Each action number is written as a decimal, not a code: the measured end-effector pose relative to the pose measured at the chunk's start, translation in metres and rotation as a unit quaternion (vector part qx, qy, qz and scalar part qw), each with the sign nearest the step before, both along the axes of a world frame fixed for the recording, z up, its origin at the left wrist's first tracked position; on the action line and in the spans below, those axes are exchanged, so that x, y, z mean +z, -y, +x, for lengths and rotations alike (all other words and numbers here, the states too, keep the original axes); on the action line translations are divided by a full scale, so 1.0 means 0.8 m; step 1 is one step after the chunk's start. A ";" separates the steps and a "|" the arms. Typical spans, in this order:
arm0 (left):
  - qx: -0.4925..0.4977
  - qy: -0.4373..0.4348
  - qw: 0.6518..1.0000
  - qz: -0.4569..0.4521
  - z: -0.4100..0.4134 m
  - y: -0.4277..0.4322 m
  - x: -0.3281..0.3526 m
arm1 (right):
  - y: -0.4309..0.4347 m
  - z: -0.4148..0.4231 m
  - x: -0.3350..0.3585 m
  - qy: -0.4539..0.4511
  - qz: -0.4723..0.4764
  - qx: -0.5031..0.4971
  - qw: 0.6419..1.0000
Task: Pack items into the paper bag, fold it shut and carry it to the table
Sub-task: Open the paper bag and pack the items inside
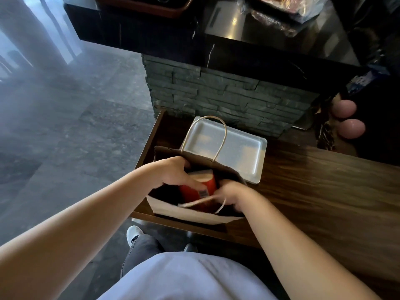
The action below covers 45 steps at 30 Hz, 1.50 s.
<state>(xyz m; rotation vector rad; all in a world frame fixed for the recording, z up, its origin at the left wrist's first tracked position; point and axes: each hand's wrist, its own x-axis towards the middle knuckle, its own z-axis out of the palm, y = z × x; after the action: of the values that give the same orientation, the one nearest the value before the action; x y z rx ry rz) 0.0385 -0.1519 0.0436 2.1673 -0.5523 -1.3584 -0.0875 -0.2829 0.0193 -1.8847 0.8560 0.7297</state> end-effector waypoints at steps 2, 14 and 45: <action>-0.020 -0.027 0.999 0.010 -0.002 -0.005 -0.001 | 0.007 -0.005 0.003 -0.019 0.055 -0.054 0.997; -0.135 0.257 0.957 -0.021 -0.023 0.004 -0.020 | -0.008 0.006 0.002 0.127 -0.094 0.070 0.985; 0.134 -0.139 0.963 0.189 0.015 0.036 -0.054 | -0.033 0.018 -0.030 -0.096 -0.095 0.081 0.988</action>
<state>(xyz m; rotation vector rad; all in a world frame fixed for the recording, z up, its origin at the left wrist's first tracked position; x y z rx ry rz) 0.0508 -0.1808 0.0000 2.1789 0.1179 -1.6752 -0.0733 -0.2567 -0.0049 -2.0959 0.9263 0.9719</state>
